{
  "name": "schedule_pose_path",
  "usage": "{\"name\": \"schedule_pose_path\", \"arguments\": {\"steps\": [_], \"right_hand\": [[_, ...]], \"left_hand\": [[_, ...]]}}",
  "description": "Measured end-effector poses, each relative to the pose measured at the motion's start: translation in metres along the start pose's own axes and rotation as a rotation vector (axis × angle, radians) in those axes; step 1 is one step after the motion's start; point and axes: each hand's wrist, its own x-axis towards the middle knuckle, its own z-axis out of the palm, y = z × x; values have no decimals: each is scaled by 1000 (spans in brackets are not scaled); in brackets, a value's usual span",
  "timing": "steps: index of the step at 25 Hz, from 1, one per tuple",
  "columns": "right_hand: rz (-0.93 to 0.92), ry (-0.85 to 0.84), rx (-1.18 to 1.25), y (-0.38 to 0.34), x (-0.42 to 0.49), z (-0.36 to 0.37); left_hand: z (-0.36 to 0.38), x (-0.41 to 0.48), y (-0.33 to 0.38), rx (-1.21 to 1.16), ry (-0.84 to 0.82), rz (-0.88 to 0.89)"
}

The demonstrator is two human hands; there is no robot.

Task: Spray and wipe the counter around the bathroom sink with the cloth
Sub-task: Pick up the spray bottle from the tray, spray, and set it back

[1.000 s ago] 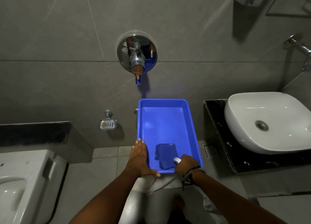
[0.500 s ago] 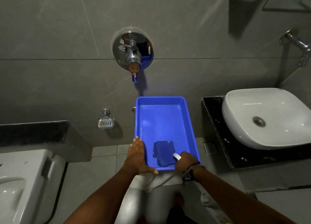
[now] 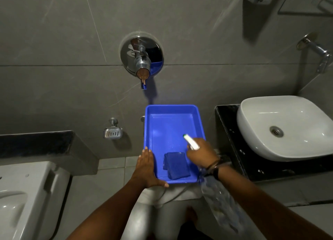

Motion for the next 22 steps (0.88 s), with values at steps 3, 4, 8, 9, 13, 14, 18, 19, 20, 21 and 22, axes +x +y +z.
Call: {"name": "schedule_pose_path", "arguments": {"steps": [3, 4, 8, 9, 13, 14, 18, 19, 20, 21, 22], "right_hand": [[-246, 168, 299, -52, 21, -41], [-326, 213, 366, -69, 33, -52], [-416, 332, 518, -106, 95, -60], [-415, 329, 523, -109, 110, -53], [-398, 186, 464, -101, 156, -8], [-376, 178, 467, -94, 165, 1], [-286, 226, 507, -68, 189, 13], [-291, 165, 504, -61, 191, 13], [-292, 82, 488, -51, 191, 14], [-274, 28, 456, -37, 187, 17], [-216, 23, 404, -18, 179, 24]], "left_hand": [[1, 0, 0, -14, 6, -2], [1, 0, 0, -12, 12, -7], [1, 8, 8, -25, 34, -57], [1, 13, 10, -30, 49, -72], [0, 27, 6, -20, 68, -144], [-1, 29, 5, -10, 76, -155], [2, 42, 23, -151, 275, -74], [4, 46, 31, -285, 315, -103], [5, 51, 39, -453, 339, -169], [7, 57, 45, -624, 349, -259], [11, 62, 48, -739, 351, -352]]}}
